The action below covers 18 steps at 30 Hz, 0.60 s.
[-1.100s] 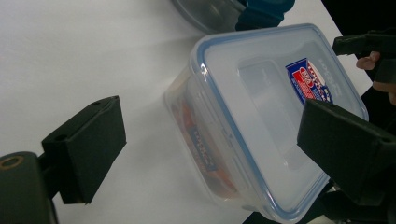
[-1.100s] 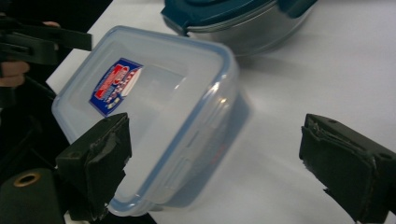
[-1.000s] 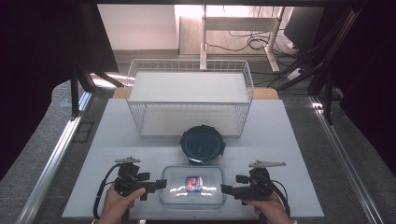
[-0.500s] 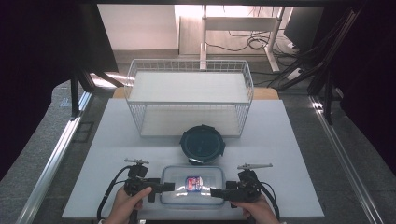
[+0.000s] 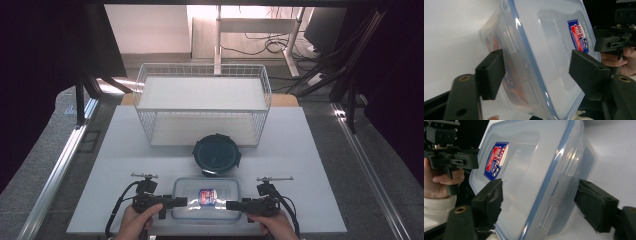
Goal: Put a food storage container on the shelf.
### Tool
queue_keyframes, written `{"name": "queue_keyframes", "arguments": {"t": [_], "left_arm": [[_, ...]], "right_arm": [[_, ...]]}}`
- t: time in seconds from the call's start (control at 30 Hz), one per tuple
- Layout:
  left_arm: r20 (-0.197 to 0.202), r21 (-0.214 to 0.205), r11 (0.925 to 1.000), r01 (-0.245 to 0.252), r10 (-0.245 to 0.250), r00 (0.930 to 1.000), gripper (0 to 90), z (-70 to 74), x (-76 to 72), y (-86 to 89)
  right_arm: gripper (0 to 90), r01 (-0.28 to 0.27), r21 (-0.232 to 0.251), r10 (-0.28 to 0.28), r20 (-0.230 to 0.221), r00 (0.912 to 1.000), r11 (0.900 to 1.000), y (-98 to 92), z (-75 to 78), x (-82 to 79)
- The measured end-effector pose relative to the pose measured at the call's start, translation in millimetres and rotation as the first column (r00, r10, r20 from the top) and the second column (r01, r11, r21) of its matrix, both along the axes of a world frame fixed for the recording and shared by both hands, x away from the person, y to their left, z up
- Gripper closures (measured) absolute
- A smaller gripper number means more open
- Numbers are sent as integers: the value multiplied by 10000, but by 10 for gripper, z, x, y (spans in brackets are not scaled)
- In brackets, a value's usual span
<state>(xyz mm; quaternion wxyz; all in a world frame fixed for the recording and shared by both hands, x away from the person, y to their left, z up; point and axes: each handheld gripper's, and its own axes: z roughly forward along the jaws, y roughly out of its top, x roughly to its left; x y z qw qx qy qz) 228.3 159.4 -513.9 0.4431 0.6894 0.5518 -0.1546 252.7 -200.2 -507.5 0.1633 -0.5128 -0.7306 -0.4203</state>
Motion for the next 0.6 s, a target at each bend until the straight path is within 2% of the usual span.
{"name": "queue_keyframes", "arguments": {"t": [0.07,0.23,0.6], "left_arm": [[35,25,10000,-47,47,10000,315,5,-12,-4],[32,-117,9998,-133,133,9999,344,7,-25,22],[217,-70,9999,-142,143,9997,412,79,-79,50]], "right_arm": [[311,186,63,-187,83,9998,9998,-23,21,-7],[345,397,307,-395,-82,9992,9987,-60,21,-7],[404,498,351,-504,168,9986,9981,-83,84,-55]]}}
